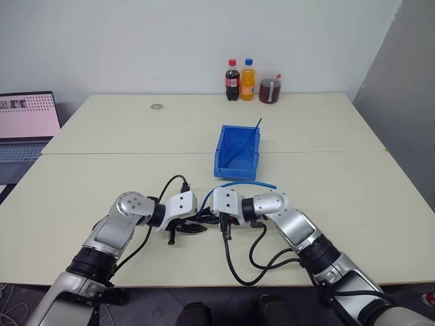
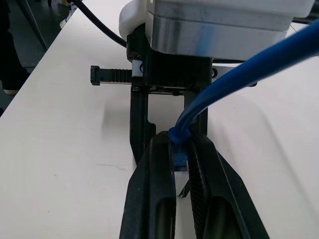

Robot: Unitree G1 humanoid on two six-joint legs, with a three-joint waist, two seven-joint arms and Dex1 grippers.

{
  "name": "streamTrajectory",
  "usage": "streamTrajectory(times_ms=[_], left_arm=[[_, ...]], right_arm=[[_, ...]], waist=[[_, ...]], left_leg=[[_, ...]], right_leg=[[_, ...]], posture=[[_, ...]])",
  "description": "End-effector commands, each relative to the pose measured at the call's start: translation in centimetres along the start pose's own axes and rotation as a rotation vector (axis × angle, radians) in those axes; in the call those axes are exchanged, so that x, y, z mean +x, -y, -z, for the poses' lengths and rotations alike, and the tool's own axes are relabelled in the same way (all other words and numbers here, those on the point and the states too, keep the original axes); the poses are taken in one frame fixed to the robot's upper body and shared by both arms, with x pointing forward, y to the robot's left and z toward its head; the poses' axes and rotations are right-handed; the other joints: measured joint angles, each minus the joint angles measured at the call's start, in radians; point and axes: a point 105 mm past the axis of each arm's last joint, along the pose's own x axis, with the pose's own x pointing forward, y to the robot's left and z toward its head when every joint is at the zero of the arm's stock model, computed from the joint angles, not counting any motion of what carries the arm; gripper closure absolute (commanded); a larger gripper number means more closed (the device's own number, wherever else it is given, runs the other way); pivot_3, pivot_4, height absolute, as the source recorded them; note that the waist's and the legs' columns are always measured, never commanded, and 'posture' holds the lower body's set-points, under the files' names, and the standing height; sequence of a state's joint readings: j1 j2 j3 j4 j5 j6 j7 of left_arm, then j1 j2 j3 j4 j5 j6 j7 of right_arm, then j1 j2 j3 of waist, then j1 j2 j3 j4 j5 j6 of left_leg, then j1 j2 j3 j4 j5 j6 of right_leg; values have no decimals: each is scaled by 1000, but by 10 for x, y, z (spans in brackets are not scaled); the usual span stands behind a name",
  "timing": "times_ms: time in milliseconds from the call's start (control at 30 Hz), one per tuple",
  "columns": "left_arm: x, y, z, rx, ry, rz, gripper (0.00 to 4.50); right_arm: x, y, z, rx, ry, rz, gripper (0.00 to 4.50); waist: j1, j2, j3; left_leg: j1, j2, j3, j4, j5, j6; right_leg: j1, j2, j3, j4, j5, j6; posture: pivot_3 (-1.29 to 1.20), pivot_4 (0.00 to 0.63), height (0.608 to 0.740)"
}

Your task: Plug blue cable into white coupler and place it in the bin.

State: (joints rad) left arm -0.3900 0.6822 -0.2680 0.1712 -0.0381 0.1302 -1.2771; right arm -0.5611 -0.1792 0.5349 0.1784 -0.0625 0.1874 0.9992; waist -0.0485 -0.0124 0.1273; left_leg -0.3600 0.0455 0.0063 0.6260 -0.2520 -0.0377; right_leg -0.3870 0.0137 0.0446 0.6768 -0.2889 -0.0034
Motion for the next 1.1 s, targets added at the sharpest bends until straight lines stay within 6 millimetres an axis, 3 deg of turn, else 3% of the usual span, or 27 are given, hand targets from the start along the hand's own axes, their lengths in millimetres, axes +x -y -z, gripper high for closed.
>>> streamTrajectory(times_ms=[33,233,300,567,767,867,967,1100], left_arm=[[-1,-3,-9,27,35,-8,3708],[-2,-5,-5,25,44,-49,3708],[-4,-5,-2,13,49,-67,3007],[-17,-3,13,-77,72,-146,1274],[-33,-1,9,-107,112,-209,13],[-44,-1,0,-158,160,-247,0],[-57,-8,-14,-192,209,-312,0],[-67,-23,-37,-192,263,-394,0]], right_arm=[[4,-44,74,243,-239,-116,4411],[3,-21,56,227,-161,-16,4411],[-1,-12,51,239,-127,32,4411],[-21,3,26,291,-6,132,4411],[-36,15,-14,341,148,226,4411],[-50,27,-34,374,223,295,4411],[-78,49,-60,398,324,410,4411],[-119,78,-87,450,447,558,4411]], waist=[[0,0,0],[0,-2,3],[0,-3,7],[1,-9,18],[-1,-12,33],[-1,-13,34],[0,-14,38],[0,-20,49]], left_leg=[[0,0,0,0,0,0],[-1,1,-1,0,0,0],[-1,1,-1,0,0,0],[-5,2,-3,0,0,0],[-7,3,-3,-2,-1,-2],[-22,3,-3,-1,-1,-2],[-39,3,-5,3,-1,-3],[-42,3,-5,4,-1,-3]], right_leg=[[0,0,0,0,0,0],[0,0,-1,0,0,0],[-1,-1,0,0,0,0],[-1,-2,-1,0,2,3],[-3,-1,-2,0,1,3],[-18,-1,-2,2,2,3],[-32,-1,-4,4,3,5],[-34,-1,-4,4,4,6]], posture=[[0,150,740],[0,150,740],[0,150,740],[0,150,740],[0,150,740],[0,150,740],[0,150,740],[0,150,740]])
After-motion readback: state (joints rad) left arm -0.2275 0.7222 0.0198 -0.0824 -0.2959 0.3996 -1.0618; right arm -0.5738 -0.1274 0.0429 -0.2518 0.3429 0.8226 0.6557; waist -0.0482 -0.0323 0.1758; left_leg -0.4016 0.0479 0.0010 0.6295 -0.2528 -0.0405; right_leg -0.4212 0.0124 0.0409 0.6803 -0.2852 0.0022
